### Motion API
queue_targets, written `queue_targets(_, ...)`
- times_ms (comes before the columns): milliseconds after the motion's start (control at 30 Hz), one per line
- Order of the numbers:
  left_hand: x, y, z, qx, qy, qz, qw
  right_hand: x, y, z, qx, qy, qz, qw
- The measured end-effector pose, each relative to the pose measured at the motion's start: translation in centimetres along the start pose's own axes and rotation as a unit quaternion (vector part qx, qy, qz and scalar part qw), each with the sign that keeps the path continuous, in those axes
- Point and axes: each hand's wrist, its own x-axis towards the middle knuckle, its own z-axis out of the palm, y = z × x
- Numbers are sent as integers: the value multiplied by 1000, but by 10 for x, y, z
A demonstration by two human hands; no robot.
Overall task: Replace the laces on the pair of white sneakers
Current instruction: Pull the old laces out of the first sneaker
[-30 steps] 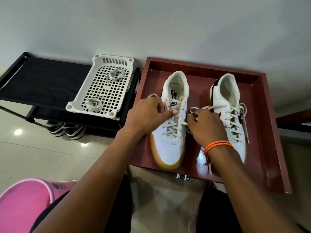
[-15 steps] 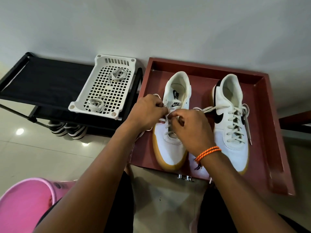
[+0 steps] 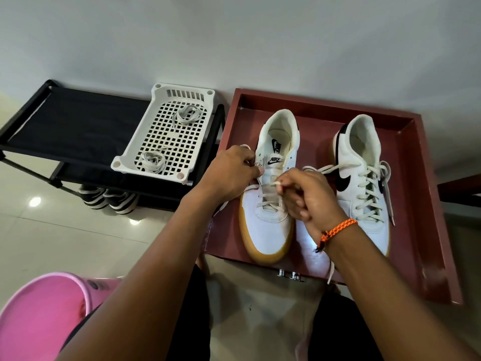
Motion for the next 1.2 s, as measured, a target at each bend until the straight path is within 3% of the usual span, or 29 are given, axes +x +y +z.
queue_targets(100, -1, 1, 1, -2, -2, -1, 1000, 0, -6, 0, 82, 29, 54, 995)
queue_targets(167, -2, 2, 2, 6, 0, -1, 1000, 0, -7, 1, -42, 97, 11, 994)
queue_targets(200, -2, 2, 2, 8, 2, 0, 1000, 0, -6, 0, -159, 136, -40, 977)
queue_targets(267, -1, 1, 1, 4, 6, -1, 1000, -2, -4, -3, -382, 207, -159, 887)
queue_targets(300, -1, 0, 0, -1, 8, -3, 1000, -3, -2, -3, -437, 224, -209, 846)
queue_targets(400, -1, -3, -1, -15, 8, -10, 1000, -9, -3, 1, -497, 214, -321, 777)
queue_targets(500, -1, -2, 0, -21, 8, -13, 1000, -10, 1, 5, -532, 177, -367, 742)
queue_targets(733, -1, -2, 0, -28, 6, -13, 1000, -3, 17, 12, -531, 118, -251, 801)
queue_targets(1000, 0, -2, 0, -35, 3, -17, 999, -1, 11, 8, -440, 75, -215, 869)
queue_targets(1133, 1, -2, -1, -62, -14, -26, 998, -3, -3, 3, -334, 157, -234, 899)
queue_targets(1200, 0, -2, -2, -63, -18, -28, 997, -5, -8, -3, -319, 248, -242, 882)
